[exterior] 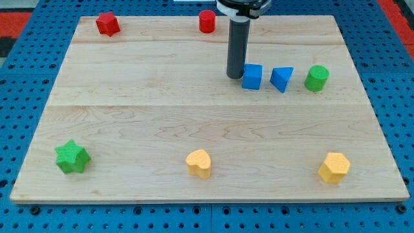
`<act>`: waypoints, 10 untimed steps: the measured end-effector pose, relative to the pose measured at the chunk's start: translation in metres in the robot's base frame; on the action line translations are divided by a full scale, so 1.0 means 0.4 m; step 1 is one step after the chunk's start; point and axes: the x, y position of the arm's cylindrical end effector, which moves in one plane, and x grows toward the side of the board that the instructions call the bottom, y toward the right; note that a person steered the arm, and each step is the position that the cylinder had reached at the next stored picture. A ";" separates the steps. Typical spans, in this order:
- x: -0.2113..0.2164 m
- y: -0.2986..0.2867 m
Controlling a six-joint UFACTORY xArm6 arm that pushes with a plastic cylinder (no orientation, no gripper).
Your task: Slide the green star towards the blue cube
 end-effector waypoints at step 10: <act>0.255 -0.515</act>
